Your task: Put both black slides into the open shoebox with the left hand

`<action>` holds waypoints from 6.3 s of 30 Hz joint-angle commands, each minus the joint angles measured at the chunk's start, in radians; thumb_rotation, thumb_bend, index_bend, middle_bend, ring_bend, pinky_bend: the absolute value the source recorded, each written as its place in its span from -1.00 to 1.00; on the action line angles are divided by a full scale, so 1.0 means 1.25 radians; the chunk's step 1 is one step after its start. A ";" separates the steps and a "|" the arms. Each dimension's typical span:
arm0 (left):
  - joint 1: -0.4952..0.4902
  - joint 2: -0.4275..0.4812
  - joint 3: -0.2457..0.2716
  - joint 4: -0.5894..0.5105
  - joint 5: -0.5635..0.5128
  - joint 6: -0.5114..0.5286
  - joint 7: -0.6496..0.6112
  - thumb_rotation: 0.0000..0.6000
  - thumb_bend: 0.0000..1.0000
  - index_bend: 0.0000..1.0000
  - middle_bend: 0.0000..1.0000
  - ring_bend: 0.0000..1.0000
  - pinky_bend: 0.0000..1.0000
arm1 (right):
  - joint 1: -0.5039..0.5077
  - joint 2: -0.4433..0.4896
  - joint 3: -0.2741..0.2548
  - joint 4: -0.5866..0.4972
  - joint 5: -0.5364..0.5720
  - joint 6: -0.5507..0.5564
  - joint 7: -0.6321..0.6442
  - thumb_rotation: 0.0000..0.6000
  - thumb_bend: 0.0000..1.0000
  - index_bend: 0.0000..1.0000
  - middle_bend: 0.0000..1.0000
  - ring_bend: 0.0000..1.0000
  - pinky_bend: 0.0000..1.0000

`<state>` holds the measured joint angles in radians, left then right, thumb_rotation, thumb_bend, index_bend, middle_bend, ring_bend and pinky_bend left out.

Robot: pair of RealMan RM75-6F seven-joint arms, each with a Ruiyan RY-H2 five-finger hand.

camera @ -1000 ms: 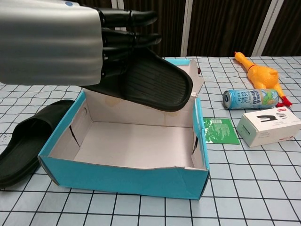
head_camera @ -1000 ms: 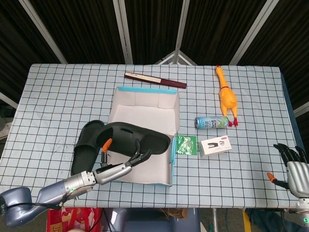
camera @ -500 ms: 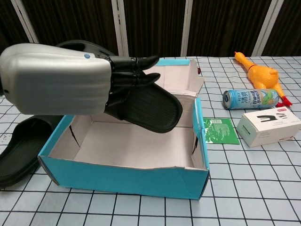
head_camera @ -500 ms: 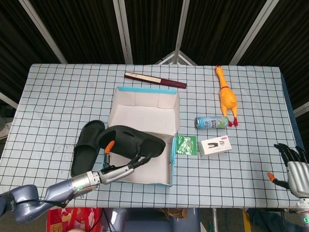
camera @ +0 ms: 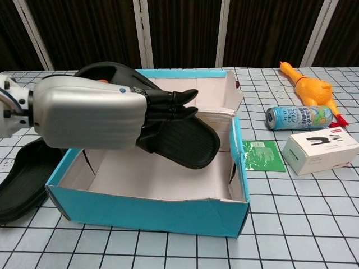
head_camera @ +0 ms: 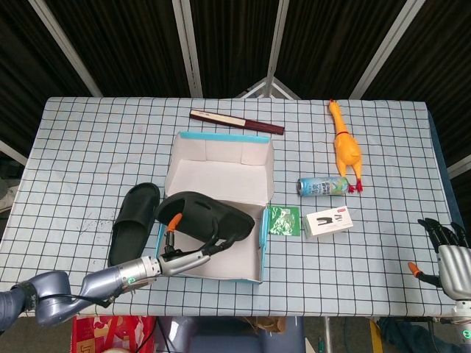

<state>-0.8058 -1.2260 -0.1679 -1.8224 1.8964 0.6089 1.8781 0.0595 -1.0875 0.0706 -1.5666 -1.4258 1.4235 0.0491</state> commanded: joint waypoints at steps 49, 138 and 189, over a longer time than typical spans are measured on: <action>-0.016 -0.136 0.021 0.178 0.112 -0.025 -0.066 1.00 0.27 0.10 -0.38 -1.00 -0.88 | 0.003 0.010 -0.002 -0.010 0.015 -0.022 0.007 1.00 -0.55 -0.65 -0.68 -0.60 -0.84; 0.083 -0.193 -0.033 0.150 -0.066 0.380 -0.689 1.00 -0.38 -0.10 -0.17 -0.53 -0.38 | 0.008 0.019 -0.010 -0.008 0.007 -0.035 0.022 1.00 -0.55 -0.64 -0.68 -0.60 -0.84; 0.075 -0.364 0.029 0.353 -0.201 0.431 -0.751 1.00 -0.27 -0.01 -0.05 -0.43 -0.32 | 0.012 0.021 -0.006 -0.020 0.030 -0.050 0.007 1.00 -0.55 -0.64 -0.68 -0.60 -0.84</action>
<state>-0.7114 -1.6819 -0.1342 -1.3829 1.6431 1.1476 0.9409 0.0744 -1.0617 0.0626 -1.5916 -1.3882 1.3609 0.0579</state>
